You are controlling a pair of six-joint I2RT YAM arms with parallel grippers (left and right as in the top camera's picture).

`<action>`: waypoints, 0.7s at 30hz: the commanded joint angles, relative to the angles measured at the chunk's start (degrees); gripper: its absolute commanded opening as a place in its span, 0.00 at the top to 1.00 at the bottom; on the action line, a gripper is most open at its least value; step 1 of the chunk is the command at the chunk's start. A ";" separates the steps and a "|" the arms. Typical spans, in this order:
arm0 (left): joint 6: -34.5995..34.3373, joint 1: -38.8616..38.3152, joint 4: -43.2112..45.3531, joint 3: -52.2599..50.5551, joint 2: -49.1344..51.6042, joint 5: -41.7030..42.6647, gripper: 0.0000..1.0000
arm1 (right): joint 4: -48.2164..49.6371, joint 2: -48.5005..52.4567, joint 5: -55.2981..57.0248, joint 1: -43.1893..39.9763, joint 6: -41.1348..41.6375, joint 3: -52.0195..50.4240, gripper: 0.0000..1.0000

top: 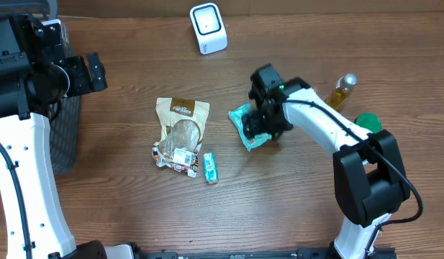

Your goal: Scan the item barcode

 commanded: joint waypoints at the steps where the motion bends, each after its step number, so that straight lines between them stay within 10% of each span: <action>1: -0.35 -0.15 0.15 0.63 0.13 -0.11 0.00 | 1.16 -2.34 -1.38 0.15 -0.02 3.21 0.16; 21: -0.35 -0.15 0.15 0.63 0.13 -0.11 0.00 | 17.86 6.19 5.05 0.15 9.55 3.02 0.03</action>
